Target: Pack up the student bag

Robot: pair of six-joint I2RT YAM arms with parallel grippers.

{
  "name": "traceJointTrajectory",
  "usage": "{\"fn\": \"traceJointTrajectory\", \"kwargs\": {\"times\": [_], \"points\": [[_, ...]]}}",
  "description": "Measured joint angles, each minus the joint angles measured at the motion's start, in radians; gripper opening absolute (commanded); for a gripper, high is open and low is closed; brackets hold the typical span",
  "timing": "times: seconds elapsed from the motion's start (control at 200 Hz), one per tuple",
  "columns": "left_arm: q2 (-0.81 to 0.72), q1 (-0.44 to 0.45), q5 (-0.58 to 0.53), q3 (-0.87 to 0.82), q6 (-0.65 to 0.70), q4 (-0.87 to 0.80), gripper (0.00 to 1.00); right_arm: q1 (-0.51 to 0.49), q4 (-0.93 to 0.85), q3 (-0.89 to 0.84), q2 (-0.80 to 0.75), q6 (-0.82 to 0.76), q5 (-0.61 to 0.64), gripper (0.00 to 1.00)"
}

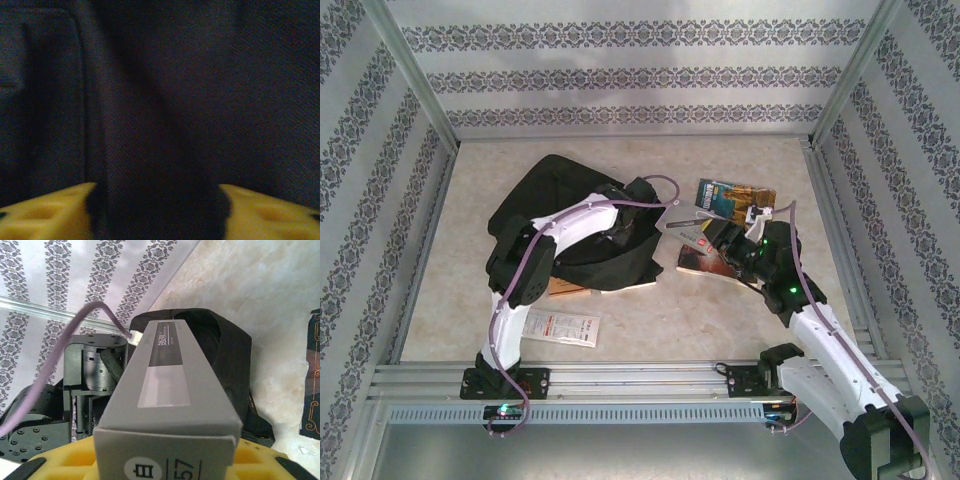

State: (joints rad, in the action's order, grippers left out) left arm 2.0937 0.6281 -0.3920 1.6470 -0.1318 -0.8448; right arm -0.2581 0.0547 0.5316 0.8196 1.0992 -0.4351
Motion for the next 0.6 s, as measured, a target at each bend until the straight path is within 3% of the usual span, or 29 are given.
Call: {"fn": "traceJointTrajectory", "kwargs": {"times": [0.18, 0.6], "points": [[0.0, -0.005, -0.078, 0.005, 0.031, -0.003, 0.0, 0.023, 0.001, 0.0, 0.001, -0.007, -0.021, 0.38], [-0.163, -0.044, -0.013, 0.144, 0.041, -0.094, 0.0, 0.026, 0.009, 0.046, 0.114, -0.024, -0.066, 0.38]]}}
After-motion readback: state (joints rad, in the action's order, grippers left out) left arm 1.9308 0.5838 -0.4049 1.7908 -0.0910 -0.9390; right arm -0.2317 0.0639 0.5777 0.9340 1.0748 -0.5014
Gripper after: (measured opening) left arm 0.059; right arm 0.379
